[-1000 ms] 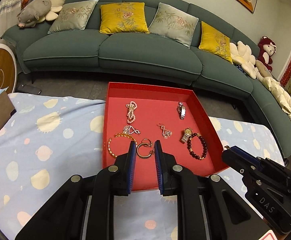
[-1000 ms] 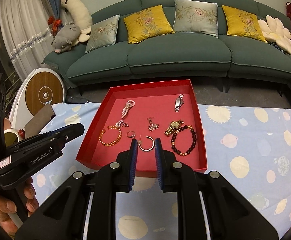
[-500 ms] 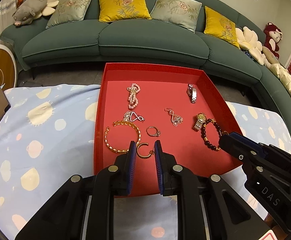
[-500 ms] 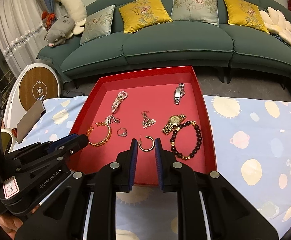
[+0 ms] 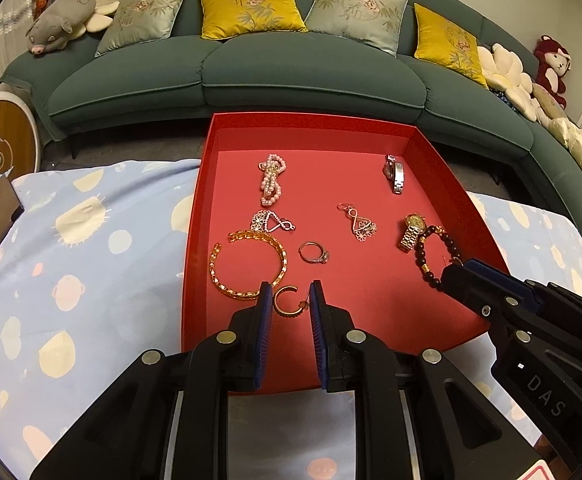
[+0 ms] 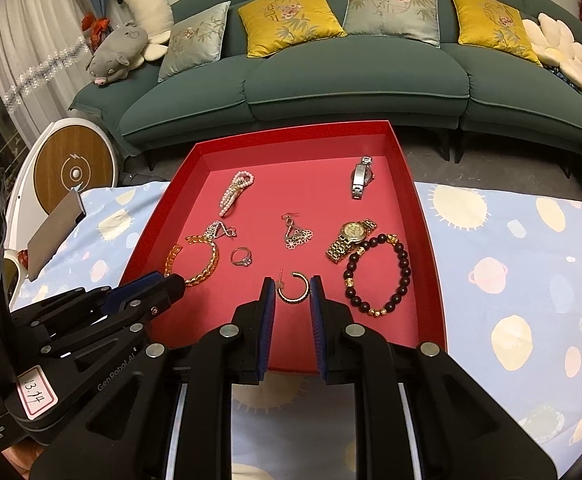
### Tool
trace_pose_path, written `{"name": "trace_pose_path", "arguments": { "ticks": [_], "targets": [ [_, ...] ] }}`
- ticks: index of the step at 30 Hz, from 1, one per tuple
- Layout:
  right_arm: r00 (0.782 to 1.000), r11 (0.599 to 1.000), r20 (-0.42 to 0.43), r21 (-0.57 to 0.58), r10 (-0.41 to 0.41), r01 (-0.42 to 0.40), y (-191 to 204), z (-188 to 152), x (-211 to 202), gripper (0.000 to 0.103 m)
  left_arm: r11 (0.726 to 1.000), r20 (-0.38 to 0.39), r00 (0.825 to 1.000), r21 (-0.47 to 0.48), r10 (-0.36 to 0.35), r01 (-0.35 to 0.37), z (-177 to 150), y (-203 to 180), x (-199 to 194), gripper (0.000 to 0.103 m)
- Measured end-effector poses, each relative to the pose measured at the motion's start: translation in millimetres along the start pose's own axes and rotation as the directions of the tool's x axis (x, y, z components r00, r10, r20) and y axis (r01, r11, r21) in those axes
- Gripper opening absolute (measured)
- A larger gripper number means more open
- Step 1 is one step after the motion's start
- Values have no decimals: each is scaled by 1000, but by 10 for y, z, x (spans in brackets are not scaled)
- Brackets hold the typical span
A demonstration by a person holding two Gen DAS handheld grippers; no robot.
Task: Organize jewelry
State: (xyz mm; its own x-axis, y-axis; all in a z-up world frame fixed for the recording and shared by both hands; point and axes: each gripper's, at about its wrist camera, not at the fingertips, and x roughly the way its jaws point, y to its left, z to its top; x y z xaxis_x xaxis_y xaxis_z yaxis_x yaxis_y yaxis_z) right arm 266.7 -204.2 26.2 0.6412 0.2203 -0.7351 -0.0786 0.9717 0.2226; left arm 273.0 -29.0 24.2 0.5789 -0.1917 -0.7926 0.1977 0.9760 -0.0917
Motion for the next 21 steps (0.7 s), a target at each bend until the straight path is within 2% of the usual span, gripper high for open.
{"name": "trace_pose_path", "arguments": {
  "ticks": [9, 12, 14, 16, 17, 18, 21],
  "targets": [
    [1000, 1000, 21, 1, -1, 1, 22, 22, -62, 18, 1000, -3, 1000, -26, -4, 4, 23, 39, -22, 19],
    [999, 1000, 38, 11, 1, -1, 0, 47, -129, 18, 998, 21, 1000, -69, -6, 8, 61, 117, -100, 29],
    [999, 1000, 51, 20, -5, 4, -27, 62, -198, 19, 995, 37, 999, -98, -1, 5, 88, 168, -168, 43],
    [998, 1000, 63, 27, -13, 11, -55, 62, -263, 25, 992, 46, 999, -127, -8, 14, 103, 214, -230, 49],
    [997, 999, 68, 30, -19, 17, -65, 55, -289, 32, 991, 46, 999, -135, -16, 22, 100, 227, -249, 51],
    [997, 999, 68, 29, -24, 22, -77, 45, -297, 35, 990, 44, 999, -135, -26, 31, 90, 229, -254, 51],
    [999, 999, 20, 24, -38, 37, -127, -32, -202, 35, 995, 24, 1000, -98, 0, 3, 0, 173, -224, 51]
  ]
}}
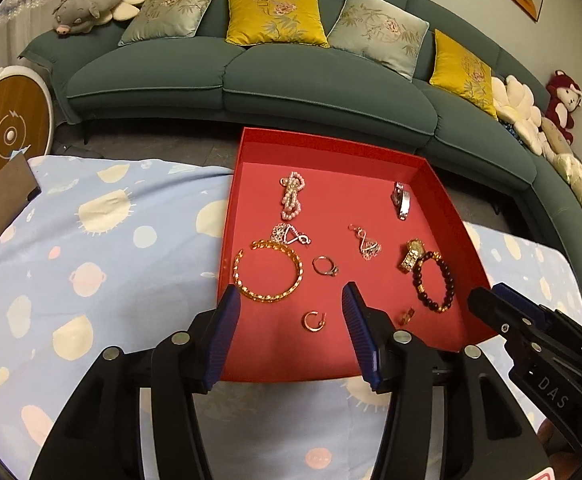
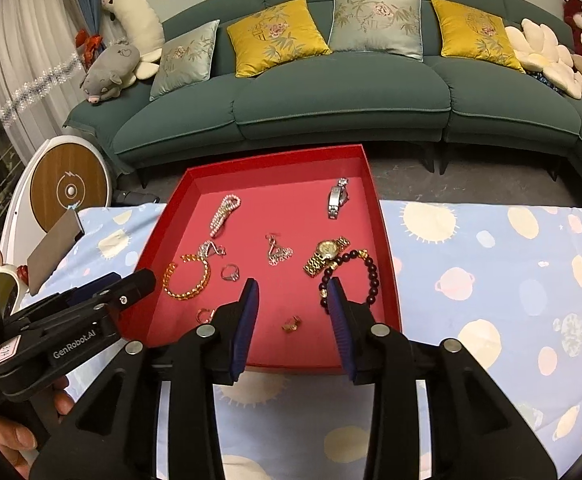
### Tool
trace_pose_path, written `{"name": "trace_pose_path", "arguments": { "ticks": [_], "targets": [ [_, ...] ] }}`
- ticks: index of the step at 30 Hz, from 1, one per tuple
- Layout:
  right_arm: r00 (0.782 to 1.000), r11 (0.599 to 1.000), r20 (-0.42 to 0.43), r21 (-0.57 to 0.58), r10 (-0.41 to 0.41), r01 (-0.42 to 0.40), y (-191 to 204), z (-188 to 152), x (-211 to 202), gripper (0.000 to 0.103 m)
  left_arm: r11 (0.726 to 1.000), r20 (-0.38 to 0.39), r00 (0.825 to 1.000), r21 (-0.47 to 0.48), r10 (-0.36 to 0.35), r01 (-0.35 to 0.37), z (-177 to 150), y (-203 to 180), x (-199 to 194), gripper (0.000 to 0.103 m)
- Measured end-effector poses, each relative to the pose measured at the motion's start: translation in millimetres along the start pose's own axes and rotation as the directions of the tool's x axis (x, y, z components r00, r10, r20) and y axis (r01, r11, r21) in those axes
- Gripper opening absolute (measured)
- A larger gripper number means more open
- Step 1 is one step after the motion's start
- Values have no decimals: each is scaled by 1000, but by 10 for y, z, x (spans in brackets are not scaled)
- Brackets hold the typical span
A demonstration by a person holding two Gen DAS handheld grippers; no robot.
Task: Organize jewelry
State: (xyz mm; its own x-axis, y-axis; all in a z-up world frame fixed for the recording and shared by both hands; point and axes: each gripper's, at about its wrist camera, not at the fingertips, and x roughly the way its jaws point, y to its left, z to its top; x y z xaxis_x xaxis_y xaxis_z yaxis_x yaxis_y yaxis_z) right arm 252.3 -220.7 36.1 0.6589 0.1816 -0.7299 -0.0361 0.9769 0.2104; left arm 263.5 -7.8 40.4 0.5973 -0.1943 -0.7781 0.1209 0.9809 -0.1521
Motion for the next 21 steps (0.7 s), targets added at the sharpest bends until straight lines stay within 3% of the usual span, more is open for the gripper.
{"name": "trace_pose_path", "arguments": {
  "ticks": [7, 10, 21],
  "targets": [
    [997, 999, -67, -39, -32, 29, -26, -192, 182, 35, 993, -18, 999, 113, 40, -38, -291, 2, 49, 50],
    [997, 997, -73, -71, -39, 33, 21, -240, 164, 35, 993, -27, 999, 114, 37, -34, -317, 30, 9, 49],
    [992, 1000, -126, -28, -14, 11, 78, -719, -271, 35, 989, -75, 997, 147, 11, 1, -743, 34, -292, 49]
  ]
}}
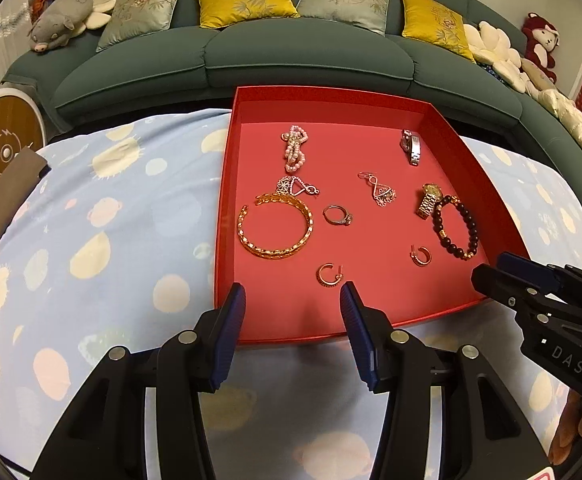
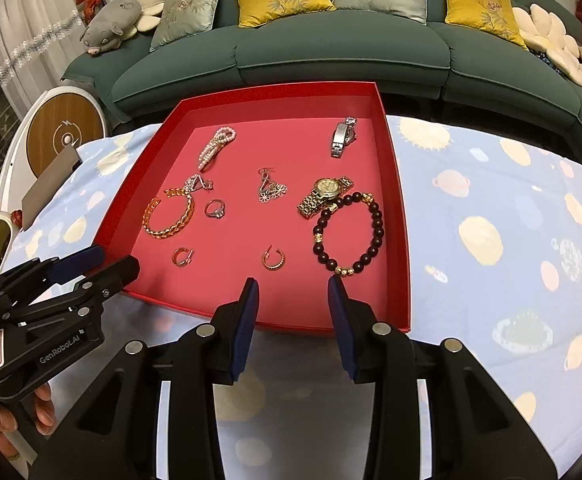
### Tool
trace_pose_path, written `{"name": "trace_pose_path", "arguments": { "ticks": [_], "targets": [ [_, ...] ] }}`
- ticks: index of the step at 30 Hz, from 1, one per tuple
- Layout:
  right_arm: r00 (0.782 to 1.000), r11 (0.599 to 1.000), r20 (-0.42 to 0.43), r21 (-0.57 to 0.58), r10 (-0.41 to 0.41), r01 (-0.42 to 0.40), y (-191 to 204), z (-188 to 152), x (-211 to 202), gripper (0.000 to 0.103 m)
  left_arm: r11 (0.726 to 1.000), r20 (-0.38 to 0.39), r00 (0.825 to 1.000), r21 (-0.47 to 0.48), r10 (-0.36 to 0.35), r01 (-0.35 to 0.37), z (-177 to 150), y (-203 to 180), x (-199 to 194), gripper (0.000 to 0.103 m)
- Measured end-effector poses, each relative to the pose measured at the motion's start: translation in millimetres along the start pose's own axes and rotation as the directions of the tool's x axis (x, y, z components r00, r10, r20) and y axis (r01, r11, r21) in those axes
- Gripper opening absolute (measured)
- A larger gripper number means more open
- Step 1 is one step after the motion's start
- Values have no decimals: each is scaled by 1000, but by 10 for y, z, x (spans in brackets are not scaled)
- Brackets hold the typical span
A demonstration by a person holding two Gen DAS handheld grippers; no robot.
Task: Organize jewelry
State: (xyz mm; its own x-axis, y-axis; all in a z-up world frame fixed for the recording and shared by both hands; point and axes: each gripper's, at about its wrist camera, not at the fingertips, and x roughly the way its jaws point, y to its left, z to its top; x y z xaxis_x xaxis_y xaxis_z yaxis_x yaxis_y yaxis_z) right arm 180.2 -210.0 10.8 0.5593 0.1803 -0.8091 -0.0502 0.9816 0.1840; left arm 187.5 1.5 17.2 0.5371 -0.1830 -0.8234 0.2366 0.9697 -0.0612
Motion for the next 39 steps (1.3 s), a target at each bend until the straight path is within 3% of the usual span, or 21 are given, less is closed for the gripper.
{"name": "trace_pose_path", "arguments": {
  "ticks": [5, 10, 13, 19, 22, 27, 32, 39],
  "targets": [
    [1000, 1000, 23, 20, -15, 15, 79, -394, -243, 34, 1000, -6, 1000, 1, -5, 5, -259, -24, -175, 49],
    [997, 999, 69, 6, -33, 33, 115, -439, -468, 34, 997, 30, 999, -66, -28, 30, -297, -8, -414, 49],
    [994, 1000, 110, -2, -28, 29, 114, -415, -671, 34, 996, 76, 997, -93, 10, -3, -355, 6, -628, 49],
    [988, 998, 144, -31, -48, 53, 150, -433, -883, 45, 994, 94, 994, -98, 49, -40, -357, -64, -747, 49],
    [987, 996, 145, -41, -69, 76, 153, -432, -833, 50, 993, 104, 989, -65, 103, -97, -336, -159, -687, 58],
    [984, 994, 148, -17, -103, 107, 110, -422, -754, 69, 993, 84, 991, -58, 105, -101, -295, -241, -582, 65],
    [980, 991, 148, -4, -134, 136, 81, -435, -696, 82, 992, 70, 990, -37, 124, -122, -295, -360, -510, 71],
    [976, 987, 144, 9, -162, 163, 13, -471, -696, 84, 988, 74, 985, -19, 155, -154, -327, -464, -491, 74]
  ]
}}
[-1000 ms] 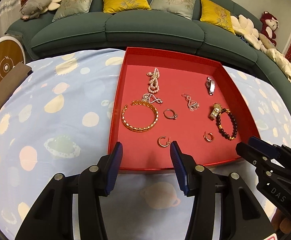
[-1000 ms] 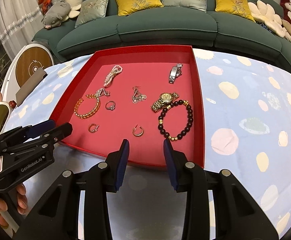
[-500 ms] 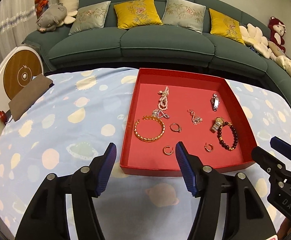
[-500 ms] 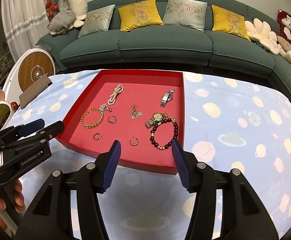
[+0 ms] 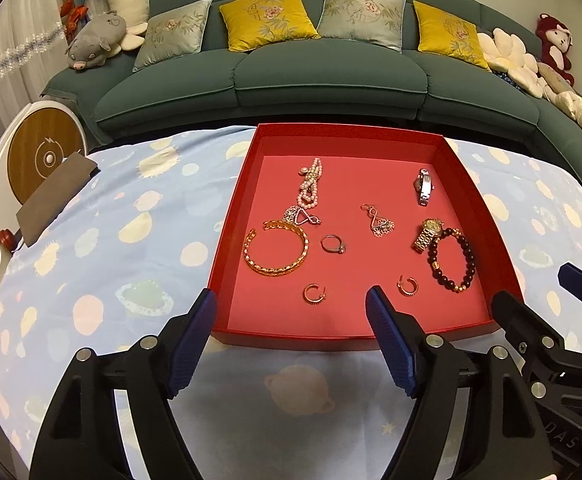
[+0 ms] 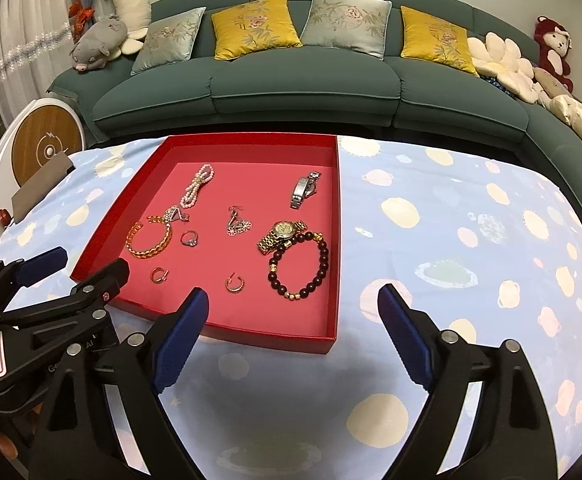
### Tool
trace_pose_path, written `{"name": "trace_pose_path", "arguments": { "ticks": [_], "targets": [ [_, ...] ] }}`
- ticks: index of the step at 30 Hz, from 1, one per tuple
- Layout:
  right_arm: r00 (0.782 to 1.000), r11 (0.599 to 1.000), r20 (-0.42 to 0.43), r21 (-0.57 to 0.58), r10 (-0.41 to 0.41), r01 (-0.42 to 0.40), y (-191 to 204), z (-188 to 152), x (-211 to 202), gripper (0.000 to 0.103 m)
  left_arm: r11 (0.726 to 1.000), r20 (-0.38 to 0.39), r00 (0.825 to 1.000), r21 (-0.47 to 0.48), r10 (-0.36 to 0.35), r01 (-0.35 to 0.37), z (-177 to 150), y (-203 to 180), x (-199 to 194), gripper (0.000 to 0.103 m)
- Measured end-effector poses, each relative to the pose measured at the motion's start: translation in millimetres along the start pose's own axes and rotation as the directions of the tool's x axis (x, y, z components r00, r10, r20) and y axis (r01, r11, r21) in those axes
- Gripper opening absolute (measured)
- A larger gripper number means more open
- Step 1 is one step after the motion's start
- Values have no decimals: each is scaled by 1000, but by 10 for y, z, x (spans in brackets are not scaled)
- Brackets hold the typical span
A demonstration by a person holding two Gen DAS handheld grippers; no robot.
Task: Organize jewelry
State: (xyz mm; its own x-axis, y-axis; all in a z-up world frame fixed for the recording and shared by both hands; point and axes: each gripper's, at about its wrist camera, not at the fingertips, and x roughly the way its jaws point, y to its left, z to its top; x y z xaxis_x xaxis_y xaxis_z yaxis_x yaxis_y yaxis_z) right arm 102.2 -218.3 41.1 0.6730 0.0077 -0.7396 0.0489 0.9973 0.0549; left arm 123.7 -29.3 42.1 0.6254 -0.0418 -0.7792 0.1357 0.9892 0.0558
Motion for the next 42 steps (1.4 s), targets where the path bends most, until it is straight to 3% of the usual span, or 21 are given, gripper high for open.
{"name": "trace_pose_path", "arguments": {
  "ticks": [13, 15, 25, 42],
  "targets": [
    [1000, 1000, 18, 12, 7, -8, 40, 0, -79, 85, 998, 21, 998, 5, 55, -55, -28, 28, -113, 75],
    [1000, 1000, 27, 13, 1, -1, 44, 1, -97, 91, 998, 28, 998, -5, 59, -59, -31, 54, -135, 77],
    [998, 1000, 66, -5, -11, 11, 156, -26, -190, 95, 995, 55, 994, -36, 96, -95, -82, 178, -230, 85],
    [995, 998, 93, -36, -38, 42, 281, -123, -290, 95, 989, 73, 987, -33, 145, -143, -190, 248, -297, 85]
  ]
}}
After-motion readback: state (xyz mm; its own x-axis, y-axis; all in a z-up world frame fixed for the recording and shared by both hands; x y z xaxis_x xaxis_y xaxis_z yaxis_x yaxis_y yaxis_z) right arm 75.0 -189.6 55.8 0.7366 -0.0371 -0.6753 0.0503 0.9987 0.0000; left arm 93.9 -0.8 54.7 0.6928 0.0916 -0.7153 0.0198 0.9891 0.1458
